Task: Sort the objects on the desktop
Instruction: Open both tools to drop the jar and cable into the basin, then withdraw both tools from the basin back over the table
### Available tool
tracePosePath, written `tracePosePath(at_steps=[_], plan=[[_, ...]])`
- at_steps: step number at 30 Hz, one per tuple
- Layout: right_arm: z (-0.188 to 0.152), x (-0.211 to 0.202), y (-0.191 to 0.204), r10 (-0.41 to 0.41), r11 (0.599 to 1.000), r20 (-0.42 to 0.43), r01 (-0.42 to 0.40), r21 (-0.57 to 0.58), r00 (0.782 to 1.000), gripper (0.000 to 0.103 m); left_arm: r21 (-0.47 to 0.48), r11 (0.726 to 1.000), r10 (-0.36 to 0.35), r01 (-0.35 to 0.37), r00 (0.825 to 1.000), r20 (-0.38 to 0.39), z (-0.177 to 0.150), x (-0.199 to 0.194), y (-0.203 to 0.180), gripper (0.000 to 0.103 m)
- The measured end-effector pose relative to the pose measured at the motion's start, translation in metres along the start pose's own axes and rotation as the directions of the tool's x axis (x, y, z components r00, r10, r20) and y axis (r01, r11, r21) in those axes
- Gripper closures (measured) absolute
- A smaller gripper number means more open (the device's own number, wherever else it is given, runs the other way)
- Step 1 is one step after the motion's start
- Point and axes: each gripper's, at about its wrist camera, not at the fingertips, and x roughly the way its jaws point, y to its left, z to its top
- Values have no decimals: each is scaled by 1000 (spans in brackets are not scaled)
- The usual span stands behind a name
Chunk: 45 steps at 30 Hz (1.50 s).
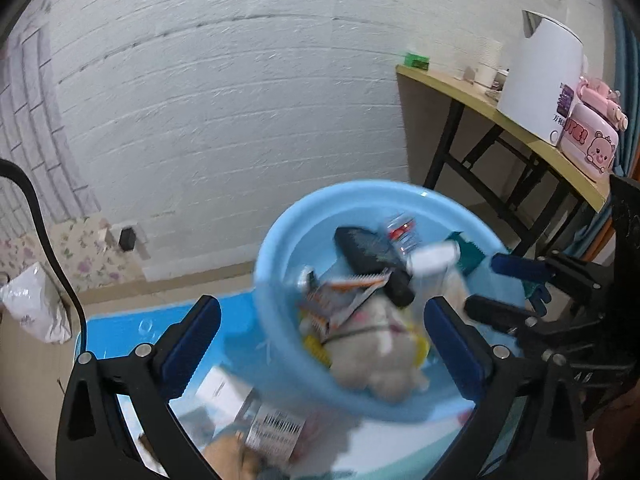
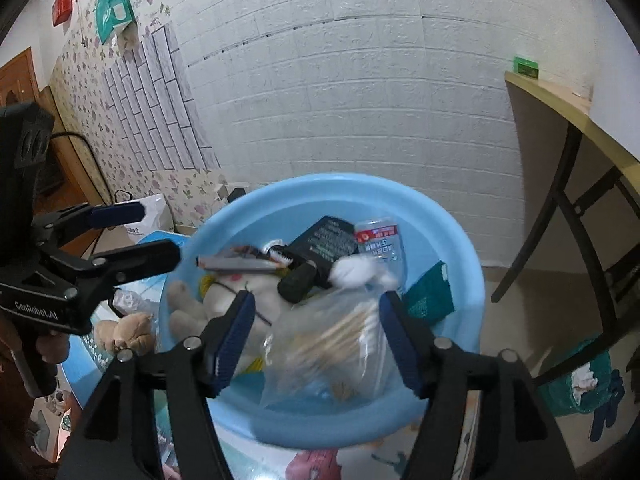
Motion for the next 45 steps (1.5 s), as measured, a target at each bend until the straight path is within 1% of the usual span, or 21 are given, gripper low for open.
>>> tracePosePath(at_steps=[3,11,15,23,26,29,32,34,38,41,43,45], plan=[[-9,-6,4,-22,1000,-12,23,7,1000,38,-28,1000,7,-8,1000,-17,-14,-7,11,1],[-34,-21,10,-64,997,-27,65,47,998,37,-58,997,47,-51,997,-56,-49,-28,29,1],[-37,-25,17,-84,995,-24,85,53,996,32,-73,995,57,-62,996,-65,-65,-41,39,1],[-46,-25,28,-137,990,-16,137,42,990,30,-106,989,93,-101,993,-79,-86,-55,57,1],[-52,-27,28,-168,984,-11,168,56,986,30,-118,986,107,-117,990,-91,-95,-58,64,1],[-60,-30,27,-164,983,-11,164,79,986,30,-137,982,116,-130,988,-100,-103,-60,72,1],[-64,-40,32,-182,982,38,180,63,982,30,-147,979,128,-142,986,-104,-109,-63,77,1],[-65,-46,41,-165,986,70,163,33,984,30,-151,977,134,-148,986,-104,-111,-64,79,1],[-66,-48,55,-135,991,94,136,-10,986,29,-163,974,142,-158,984,-105,-117,-68,84,1],[-65,-58,65,-98,994,162,104,-29,982,29,-165,973,145,-160,985,-98,-120,-73,86,1],[-63,-63,75,-91,992,199,106,-62,976,29,-163,973,149,-163,984,-96,-122,-75,88,1],[-61,-62,81,-90,991,192,107,-79,977,30,-166,972,152,-166,984,-96,-123,-76,90,1]])
